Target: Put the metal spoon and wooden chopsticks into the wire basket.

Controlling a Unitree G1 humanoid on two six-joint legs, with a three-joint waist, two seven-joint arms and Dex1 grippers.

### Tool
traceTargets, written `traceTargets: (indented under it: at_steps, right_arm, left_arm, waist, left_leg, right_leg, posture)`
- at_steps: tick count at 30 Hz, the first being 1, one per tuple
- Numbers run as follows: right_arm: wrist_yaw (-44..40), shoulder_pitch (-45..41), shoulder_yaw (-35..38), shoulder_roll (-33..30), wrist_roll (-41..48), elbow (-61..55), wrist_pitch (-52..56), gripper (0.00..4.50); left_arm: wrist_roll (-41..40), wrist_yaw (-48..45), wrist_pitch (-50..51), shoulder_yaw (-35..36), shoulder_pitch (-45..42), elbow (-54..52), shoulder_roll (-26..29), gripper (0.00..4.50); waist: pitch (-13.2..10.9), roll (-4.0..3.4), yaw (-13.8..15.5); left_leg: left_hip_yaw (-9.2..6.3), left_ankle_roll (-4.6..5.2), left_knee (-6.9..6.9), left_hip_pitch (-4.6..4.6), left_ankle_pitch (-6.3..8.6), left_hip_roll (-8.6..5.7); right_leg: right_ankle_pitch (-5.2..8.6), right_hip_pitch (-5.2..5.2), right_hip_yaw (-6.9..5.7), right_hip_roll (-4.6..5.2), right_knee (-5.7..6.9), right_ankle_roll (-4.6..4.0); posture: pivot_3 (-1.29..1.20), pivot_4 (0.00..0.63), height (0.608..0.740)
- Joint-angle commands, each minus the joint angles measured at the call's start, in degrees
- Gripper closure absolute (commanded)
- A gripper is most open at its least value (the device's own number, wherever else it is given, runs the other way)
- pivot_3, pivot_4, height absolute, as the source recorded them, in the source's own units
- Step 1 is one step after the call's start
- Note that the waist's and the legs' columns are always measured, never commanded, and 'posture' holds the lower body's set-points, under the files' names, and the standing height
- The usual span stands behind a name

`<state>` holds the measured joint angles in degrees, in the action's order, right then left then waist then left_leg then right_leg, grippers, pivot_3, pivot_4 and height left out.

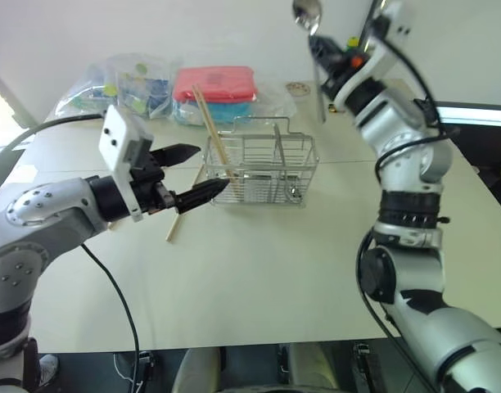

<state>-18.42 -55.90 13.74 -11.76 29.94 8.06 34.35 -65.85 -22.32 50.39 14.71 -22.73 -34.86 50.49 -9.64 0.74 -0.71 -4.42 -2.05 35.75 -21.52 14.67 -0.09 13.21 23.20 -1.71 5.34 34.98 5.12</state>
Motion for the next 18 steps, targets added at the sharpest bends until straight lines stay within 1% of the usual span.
traceTargets:
  at_steps: [1,9,15,18]
  right_arm:
    - [0.16,1.52,-0.98,0.83,0.17,-4.48,-1.77,4.42]
    - [0.23,6.67,-4.23,2.37,-0.27,-7.23,-1.94,4.42]
    - [1.1,7.93,-5.23,3.93,-0.99,-7.39,-3.57,4.42]
    - [1.74,7.78,-4.82,4.29,-1.17,-6.77,-4.5,3.59]
  left_arm:
    - [-0.72,0.59,-0.74,2.89,0.46,-1.87,0.38,0.0]
    - [-1.93,1.8,-0.04,3.78,0.74,-2.23,0.87,0.0]
    - [-1.71,1.4,0.26,3.39,-0.01,-1.47,1.13,0.0]
    - [-1.41,0.83,0.32,2.94,-0.85,-0.84,1.38,0.0]
  waist:
    - [0.0,-0.01,-0.06]
    - [0.0,0.0,-0.27]
    - [0.0,0.0,-0.27]
    - [0.0,0.0,-0.16]
  left_leg:
    - [0.01,0.0,0.0,0.0,0.0,-0.01]
    - [-0.01,0.0,-0.04,0.05,0.0,0.0]
    - [-0.01,0.0,-0.06,0.06,0.0,0.0]
    - [-0.02,0.0,-0.06,0.05,0.0,0.0]
  right_leg:
    - [0.0,0.01,0.01,0.0,0.0,0.0]
    - [0.0,0.04,0.0,-0.02,0.07,0.01]
    - [0.0,0.06,0.0,-0.03,0.08,0.01]
    - [0.0,0.06,0.0,-0.03,0.07,0.0]
  posture:
    - [0.0,0.15,0.708]
    - [0.0,0.15,0.708]
    - [0.0,0.15,0.708]
    - [0.0,0.15,0.708]
